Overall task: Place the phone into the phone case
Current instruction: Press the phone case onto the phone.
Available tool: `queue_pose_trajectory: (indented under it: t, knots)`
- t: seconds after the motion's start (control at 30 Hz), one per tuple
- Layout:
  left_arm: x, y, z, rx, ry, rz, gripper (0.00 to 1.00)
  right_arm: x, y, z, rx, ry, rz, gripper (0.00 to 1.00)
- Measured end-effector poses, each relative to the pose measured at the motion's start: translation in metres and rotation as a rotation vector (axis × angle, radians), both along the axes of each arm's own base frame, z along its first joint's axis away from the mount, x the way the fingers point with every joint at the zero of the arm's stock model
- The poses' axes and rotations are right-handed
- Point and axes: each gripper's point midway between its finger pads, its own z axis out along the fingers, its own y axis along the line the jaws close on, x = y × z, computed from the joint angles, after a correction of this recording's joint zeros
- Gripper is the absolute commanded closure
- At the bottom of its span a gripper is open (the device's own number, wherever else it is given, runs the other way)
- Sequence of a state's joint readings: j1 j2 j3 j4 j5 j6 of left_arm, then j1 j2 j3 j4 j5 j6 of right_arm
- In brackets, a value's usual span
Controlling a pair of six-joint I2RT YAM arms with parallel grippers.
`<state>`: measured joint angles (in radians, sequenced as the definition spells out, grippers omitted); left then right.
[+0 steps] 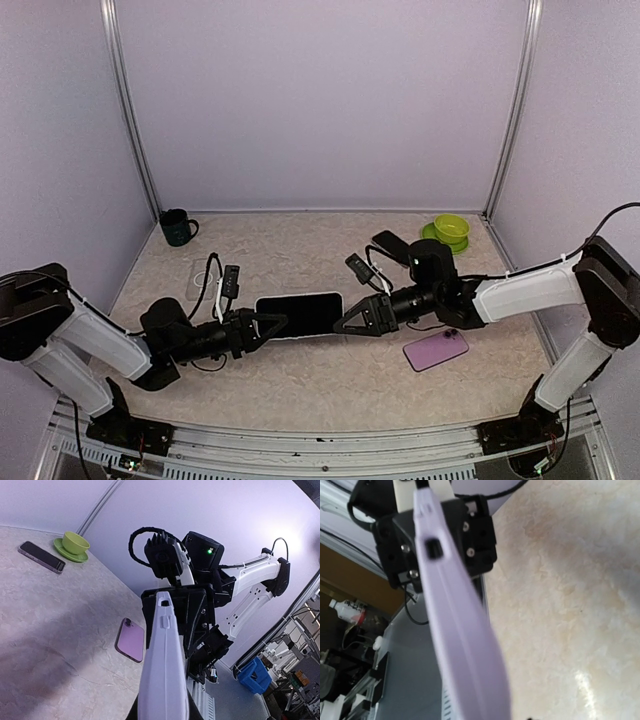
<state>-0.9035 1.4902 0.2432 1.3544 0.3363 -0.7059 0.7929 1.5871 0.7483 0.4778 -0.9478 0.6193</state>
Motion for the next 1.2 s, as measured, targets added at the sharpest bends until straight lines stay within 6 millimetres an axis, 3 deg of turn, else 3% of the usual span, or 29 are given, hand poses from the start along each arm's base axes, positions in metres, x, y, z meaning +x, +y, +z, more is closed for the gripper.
queue_pose_trajectory:
  t: [0.23, 0.5, 0.8, 0.87, 0.93, 1.2]
  knots:
    - [-0.001, 0.003, -0.002, 0.003, -0.001, 0.008, 1.0, -0.007, 0.006, -0.011, -0.007, 0.041, 0.02, 0.72]
    - [-0.001, 0.003, 0.003, -0.014, -0.014, 0.011, 1.0, -0.005, 0.009, -0.008, 0.008, 0.061, 0.011, 1.0]
    - [0.0, 0.005, -0.001, -0.003, -0.005, 0.02, 1.0, -0.003, 0.009, -0.013, -0.004, 0.037, -0.003, 1.0]
    - [0.0, 0.005, -0.003, 0.004, -0.004, 0.021, 1.0, -0.002, 0.009, -0.015, -0.016, 0.032, -0.006, 0.85]
    - [0.0, 0.005, -0.004, 0.013, -0.004, 0.022, 1.0, 0.0, 0.009, -0.018, -0.035, 0.024, -0.009, 0.78]
    - [0.001, 0.008, -0.004, 0.027, -0.014, 0.04, 1.0, 0.006, 0.002, -0.012, -0.084, -0.05, -0.048, 0.77]
